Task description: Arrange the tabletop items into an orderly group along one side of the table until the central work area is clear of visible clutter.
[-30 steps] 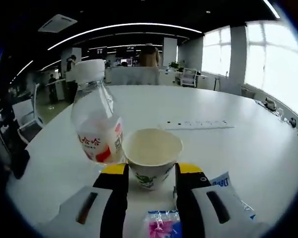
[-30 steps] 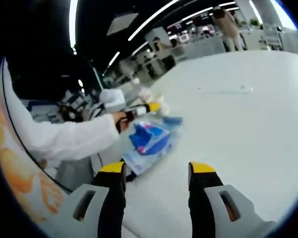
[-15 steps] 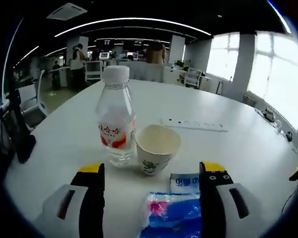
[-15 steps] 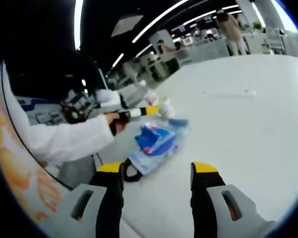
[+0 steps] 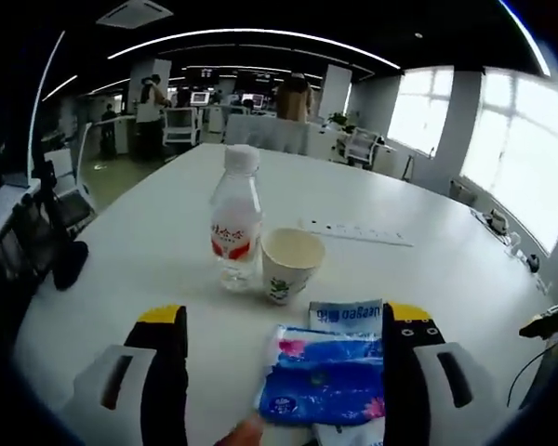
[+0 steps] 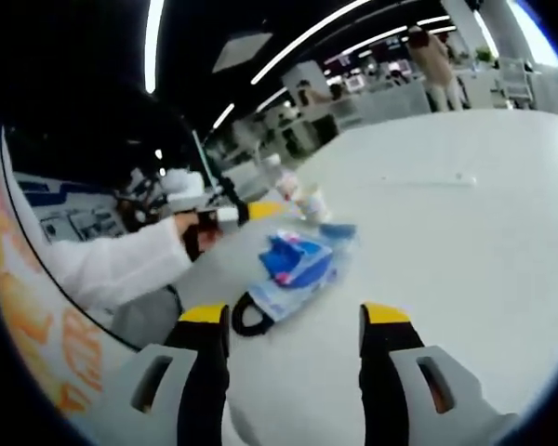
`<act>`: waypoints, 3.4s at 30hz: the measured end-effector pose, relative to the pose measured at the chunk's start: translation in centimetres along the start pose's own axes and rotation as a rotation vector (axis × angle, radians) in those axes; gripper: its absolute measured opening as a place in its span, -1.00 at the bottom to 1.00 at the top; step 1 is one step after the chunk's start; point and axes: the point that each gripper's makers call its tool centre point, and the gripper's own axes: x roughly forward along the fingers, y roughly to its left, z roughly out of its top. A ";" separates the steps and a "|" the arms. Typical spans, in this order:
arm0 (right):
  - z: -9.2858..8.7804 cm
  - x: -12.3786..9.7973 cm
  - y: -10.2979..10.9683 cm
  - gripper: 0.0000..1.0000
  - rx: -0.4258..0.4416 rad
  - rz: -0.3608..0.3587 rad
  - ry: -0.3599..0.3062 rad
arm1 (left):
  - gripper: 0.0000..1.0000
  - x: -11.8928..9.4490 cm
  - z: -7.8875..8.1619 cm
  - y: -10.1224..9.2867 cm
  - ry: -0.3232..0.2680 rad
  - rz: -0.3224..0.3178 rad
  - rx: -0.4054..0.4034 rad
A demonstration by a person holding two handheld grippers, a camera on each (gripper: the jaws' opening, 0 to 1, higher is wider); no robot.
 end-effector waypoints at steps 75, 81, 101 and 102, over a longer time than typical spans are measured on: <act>-4.3 16.6 -0.7 -0.29 -0.092 -0.033 0.443 | -0.26 0.2 -9.5 1.7 0.186 -0.044 -0.117; -2.2 18.4 0.2 -0.30 0.153 -0.033 0.322 | -0.50 0.3 -9.4 2.2 0.175 -0.028 -0.148; -2.4 18.2 -2.7 -0.96 0.123 -0.157 0.290 | -1.00 -2.3 -8.6 -0.4 0.104 -0.047 -0.185; -2.2 18.0 -2.5 -0.97 0.142 -0.151 0.273 | -1.00 -2.6 -8.4 -0.7 0.093 -0.046 -0.185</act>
